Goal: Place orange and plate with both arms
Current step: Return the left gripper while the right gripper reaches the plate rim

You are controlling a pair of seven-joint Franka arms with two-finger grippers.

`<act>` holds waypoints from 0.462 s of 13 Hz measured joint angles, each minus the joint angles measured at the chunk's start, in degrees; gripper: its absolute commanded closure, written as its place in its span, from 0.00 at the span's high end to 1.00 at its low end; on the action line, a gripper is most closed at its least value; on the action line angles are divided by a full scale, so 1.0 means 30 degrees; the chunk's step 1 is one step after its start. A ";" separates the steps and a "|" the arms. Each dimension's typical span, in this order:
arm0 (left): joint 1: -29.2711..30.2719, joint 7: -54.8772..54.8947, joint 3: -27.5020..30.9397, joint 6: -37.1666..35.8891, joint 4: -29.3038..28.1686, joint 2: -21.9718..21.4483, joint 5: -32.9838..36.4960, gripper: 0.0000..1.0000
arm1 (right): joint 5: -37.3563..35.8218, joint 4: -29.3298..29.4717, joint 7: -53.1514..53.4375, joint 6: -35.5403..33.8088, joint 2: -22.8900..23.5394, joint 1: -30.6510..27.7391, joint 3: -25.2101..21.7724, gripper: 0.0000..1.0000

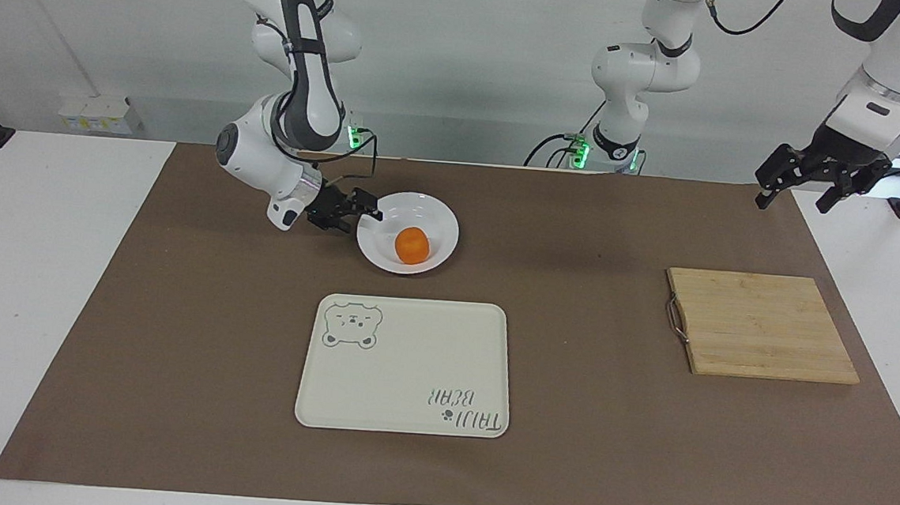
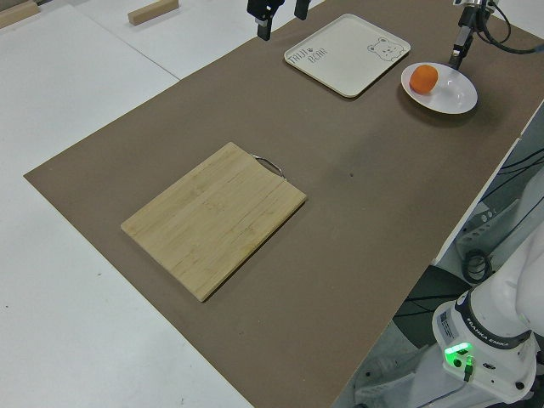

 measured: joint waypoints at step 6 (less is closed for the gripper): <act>0.0000 -0.0126 -0.0046 -0.0366 -0.0081 -0.0031 0.0000 1.00 | 0.0499 -0.0967 -0.0029 0.0127 -0.0181 0.0199 -0.0005 1.00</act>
